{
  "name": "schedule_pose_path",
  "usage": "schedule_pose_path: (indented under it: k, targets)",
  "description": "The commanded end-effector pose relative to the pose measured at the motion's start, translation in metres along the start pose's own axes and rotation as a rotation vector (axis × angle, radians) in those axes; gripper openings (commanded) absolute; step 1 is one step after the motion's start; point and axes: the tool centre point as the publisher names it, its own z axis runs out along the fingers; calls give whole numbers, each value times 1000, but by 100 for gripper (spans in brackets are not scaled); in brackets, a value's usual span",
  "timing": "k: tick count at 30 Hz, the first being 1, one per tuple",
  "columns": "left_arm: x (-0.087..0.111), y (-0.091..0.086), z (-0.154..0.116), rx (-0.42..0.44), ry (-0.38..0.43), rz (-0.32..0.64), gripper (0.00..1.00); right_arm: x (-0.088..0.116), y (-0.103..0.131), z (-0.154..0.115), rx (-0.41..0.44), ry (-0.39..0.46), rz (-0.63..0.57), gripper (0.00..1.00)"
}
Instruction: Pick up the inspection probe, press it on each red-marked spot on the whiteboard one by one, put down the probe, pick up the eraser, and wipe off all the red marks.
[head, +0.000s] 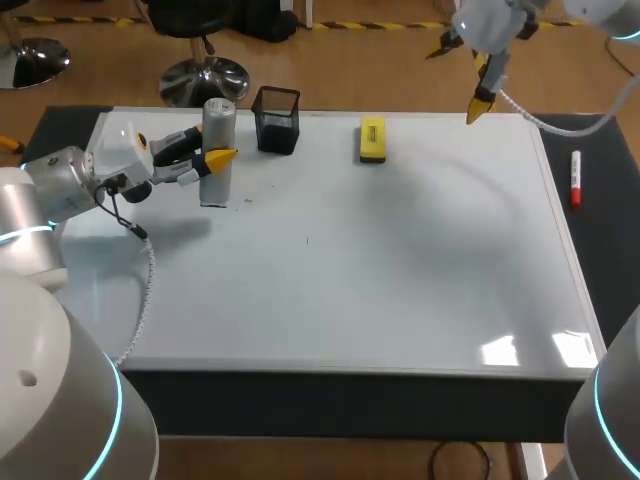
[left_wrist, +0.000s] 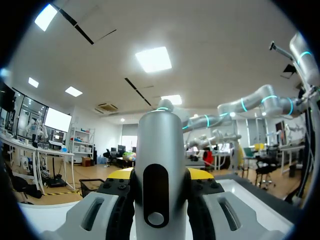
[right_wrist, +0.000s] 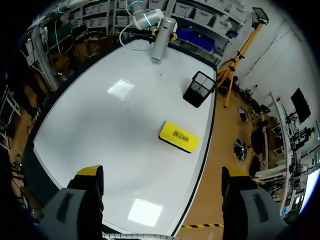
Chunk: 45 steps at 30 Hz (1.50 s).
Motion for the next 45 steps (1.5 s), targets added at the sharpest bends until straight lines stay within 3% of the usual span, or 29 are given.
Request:
schedule_pose_path:
  k: [1, 19, 21, 22, 45]
  targets:
    - [1, -1, 0, 1, -2, 2, 0, 2, -3, -7, -4, 14, 42, 100]
    - [1, -1, 0, 1, -2, 2, 0, 21, -13, -22, -136, -52, 73, 100]
    - [1, -1, 0, 1, -2, 2, 0, 23, -13, -24, -156, -70, 17, 100]
    - [1, -1, 0, 1, -2, 2, 0, 24, -13, -24, -149, -54, 54, 100]
    - [1, -1, 0, 1, -2, 2, 0, 25, -13, -25, -159, -42, 35, 100]
